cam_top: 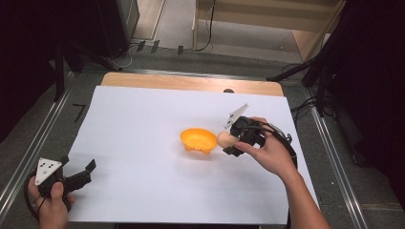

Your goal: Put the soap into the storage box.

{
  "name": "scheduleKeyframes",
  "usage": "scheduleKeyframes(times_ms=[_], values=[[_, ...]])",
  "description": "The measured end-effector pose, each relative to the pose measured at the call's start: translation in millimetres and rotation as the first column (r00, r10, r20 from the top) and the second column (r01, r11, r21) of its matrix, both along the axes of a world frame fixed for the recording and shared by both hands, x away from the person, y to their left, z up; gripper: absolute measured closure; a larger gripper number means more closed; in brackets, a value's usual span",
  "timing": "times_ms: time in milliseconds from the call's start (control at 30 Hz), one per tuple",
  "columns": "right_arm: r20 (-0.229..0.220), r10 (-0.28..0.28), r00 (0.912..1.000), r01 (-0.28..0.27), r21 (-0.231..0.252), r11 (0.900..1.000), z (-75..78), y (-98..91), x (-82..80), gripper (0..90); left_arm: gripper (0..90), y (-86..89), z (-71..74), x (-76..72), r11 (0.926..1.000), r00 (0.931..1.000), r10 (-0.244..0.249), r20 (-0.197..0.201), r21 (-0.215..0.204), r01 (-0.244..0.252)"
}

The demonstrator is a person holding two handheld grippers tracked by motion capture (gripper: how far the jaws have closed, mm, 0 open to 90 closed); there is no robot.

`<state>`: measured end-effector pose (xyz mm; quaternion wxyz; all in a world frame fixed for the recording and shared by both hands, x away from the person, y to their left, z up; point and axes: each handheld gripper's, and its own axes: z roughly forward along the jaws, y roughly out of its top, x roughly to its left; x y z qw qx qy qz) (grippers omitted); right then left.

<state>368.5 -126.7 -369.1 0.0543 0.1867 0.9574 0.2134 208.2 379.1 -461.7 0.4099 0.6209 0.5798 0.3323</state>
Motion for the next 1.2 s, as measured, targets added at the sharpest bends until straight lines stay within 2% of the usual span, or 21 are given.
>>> scheduleKeyframes(times_ms=[200, 233, 433, 567, 633, 833, 1200], values=[[0.013, 0.038, 0.9992, -0.037, -0.019, 0.9991, 2.3, 9.1, 5.5, 33.1, 8.1, -0.1, -0.1, 0.0, 1.0, 1.0, -0.001, 0.002, 0.001, 0.001], [0.017, 0.06, 0.9981, -0.059, -0.028, 0.9978, 2.8, 13.8, 7.0, 33.2, 8.1, -0.1, 0.0, -0.1, 1.0, 1.0, 0.002, 0.001, 0.001, -0.002], [0.026, 0.113, 0.9932, -0.112, -0.044, 0.9928, 1.7, 26.2, 10.7, 33.1, 8.1, 0.1, 0.0, 0.0, 1.0, 1.0, 0.001, 0.0, 0.0, -0.001], [0.029, 0.115, 0.9929, -0.114, -0.033, 0.9929, 3.2, 33.2, 13.8, 33.1, 8.1, 0.1, 0.1, 0.0, 1.0, 1.0, 0.0, 0.0, -0.001, 0.0], [0.039, 0.135, 0.9901, -0.134, -0.023, 0.9907, 3.4, 37.2, 16.4, 33.1, 8.1, -0.2, -0.1, 0.1, 1.0, 1.0, 0.001, 0.001, -0.002, -0.001], [0.041, 0.178, 0.9832, -0.176, -0.042, 0.9834, 5.2, 54.2, 20.7, 33.1, 8.1, 0.4, 0.0, 0.1, 1.0, 1.0, -0.002, -0.001, -0.003, 0.002], [0.041, 0.223, 0.9739, -0.221, -0.055, 0.9737, 0.4, 85.4, 28.9, 33.0, 8.1, 0.6, 0.1, -0.1, 1.0, 1.0, -0.008, -0.002, -0.005, 0.008]])
